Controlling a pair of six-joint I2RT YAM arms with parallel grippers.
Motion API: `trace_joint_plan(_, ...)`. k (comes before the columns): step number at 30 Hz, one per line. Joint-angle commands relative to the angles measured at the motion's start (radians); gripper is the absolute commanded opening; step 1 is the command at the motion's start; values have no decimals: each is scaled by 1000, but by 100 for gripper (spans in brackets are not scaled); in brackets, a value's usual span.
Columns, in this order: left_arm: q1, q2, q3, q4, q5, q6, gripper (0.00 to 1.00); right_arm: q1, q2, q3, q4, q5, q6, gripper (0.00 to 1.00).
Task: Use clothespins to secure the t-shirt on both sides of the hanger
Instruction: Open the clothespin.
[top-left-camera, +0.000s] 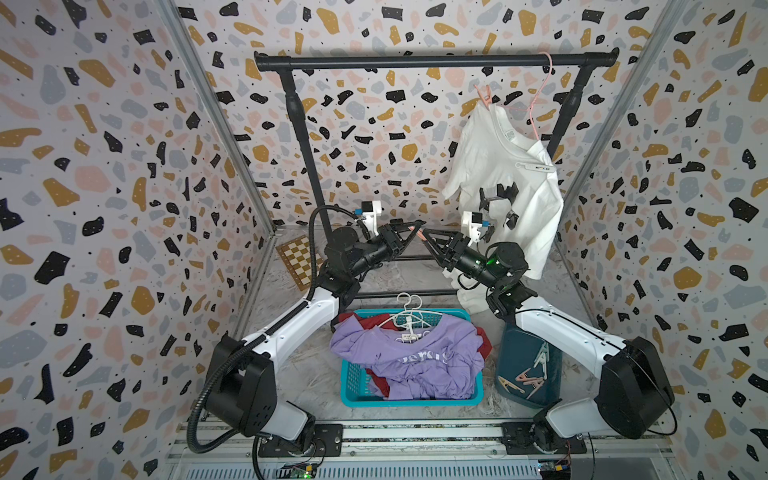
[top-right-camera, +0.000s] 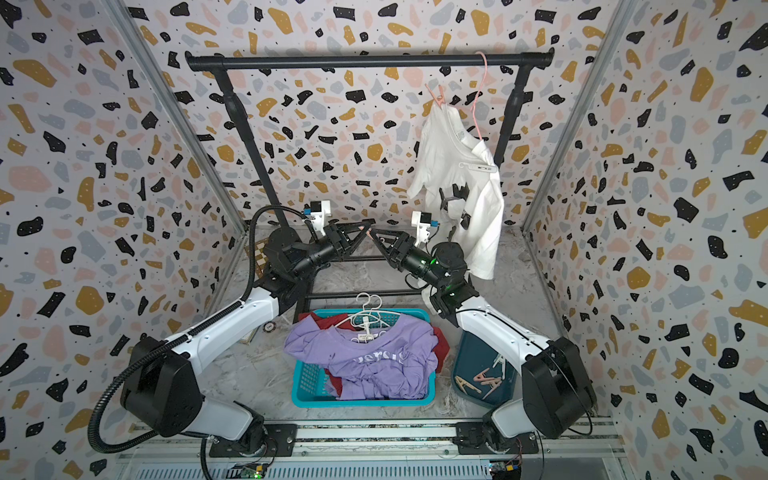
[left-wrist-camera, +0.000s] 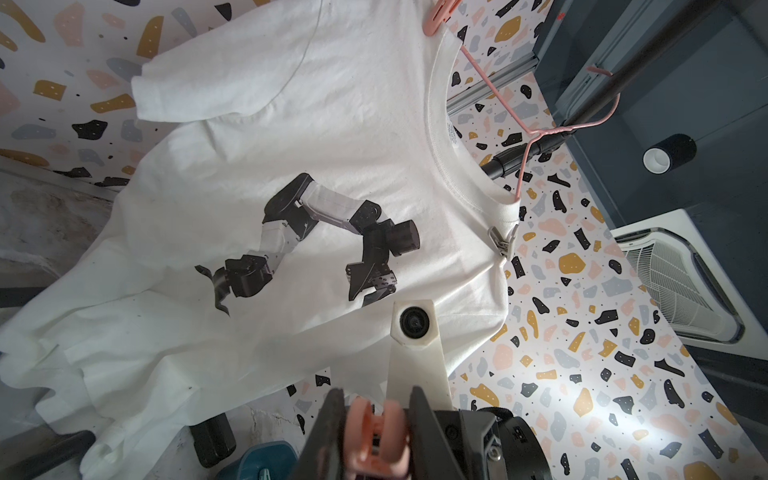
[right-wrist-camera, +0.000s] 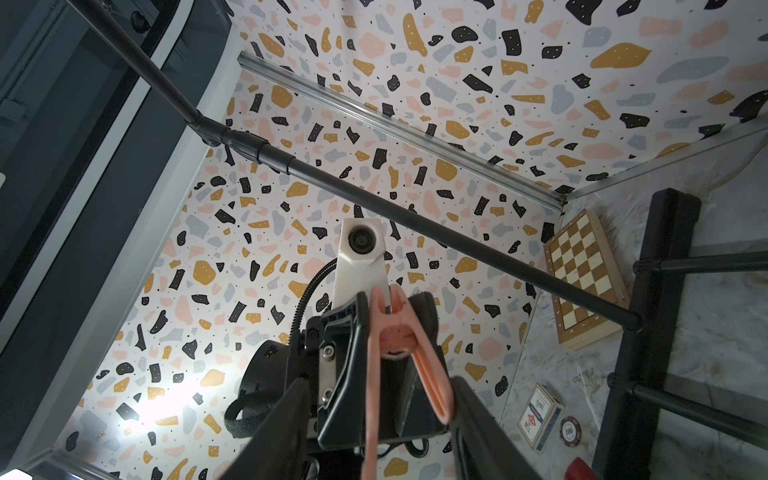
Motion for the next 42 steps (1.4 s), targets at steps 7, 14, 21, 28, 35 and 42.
trace_joint_plan(7,-5,15,-14,93,18,-29,10,7,-6,50,54,16,-8,49)
trace_joint_plan(14,-8,16,-22,99,21,-41,10,7,12,72,48,10,-19,44)
trace_joint_plan(21,-11,13,-31,100,25,-47,10,5,14,85,39,17,-33,41)
trace_joint_plan(28,-11,16,-41,120,24,-62,10,6,10,84,25,23,-47,34)
trace_joint_plan(35,-11,11,-45,109,28,-45,26,5,-3,105,-46,29,-103,27)
trace_joint_plan(42,-11,2,-41,64,42,-10,65,-7,-23,123,-169,43,-184,18)
